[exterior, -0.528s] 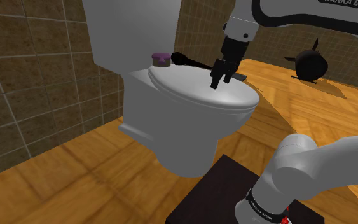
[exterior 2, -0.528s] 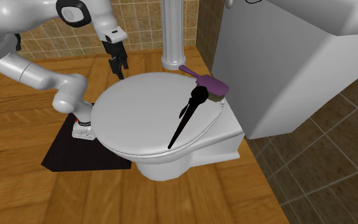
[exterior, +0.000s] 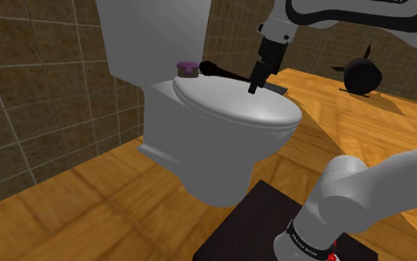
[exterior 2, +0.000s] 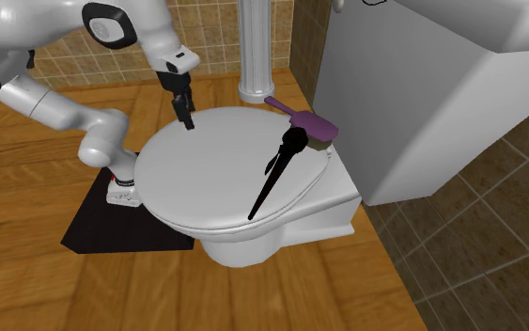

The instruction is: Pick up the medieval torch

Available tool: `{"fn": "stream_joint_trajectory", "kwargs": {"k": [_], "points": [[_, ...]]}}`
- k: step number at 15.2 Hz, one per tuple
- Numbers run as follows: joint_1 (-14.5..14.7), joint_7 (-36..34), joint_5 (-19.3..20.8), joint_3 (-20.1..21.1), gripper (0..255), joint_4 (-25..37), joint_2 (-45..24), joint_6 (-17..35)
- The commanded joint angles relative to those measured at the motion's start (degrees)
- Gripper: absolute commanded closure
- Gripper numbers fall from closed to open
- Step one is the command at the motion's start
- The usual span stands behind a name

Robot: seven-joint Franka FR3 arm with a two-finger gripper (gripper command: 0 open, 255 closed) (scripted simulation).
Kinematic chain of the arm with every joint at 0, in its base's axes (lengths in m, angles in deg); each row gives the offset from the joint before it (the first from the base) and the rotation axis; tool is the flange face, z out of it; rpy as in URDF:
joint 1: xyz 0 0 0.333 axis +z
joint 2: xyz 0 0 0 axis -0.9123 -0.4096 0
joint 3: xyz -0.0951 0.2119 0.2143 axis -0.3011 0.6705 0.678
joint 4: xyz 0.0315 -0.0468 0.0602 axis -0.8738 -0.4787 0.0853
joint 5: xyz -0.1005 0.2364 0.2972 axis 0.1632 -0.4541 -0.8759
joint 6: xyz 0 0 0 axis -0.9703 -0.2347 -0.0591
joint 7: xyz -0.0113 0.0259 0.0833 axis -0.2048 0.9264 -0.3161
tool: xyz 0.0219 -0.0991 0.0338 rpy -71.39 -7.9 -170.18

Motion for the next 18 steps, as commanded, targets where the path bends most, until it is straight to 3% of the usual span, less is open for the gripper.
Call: {"fn": "stream_joint_trajectory", "kwargs": {"k": [1,6,10,14,18], "points": [[0.79,5.78,0.59,-3.31,0,2.57,-3.15,1.11],[3.35,19.64,-0.35,-11.00,0,11.35,-12.51,2.53],[5.57,31.31,-3.69,-17.09,0,20.41,-21.70,2.44],[6.77,43.75,-10.01,-22.92,0,31.66,-32.90,0.57],[4.26,56.24,-19.44,-26.84,0,46.07,-46.52,-4.22]]}}
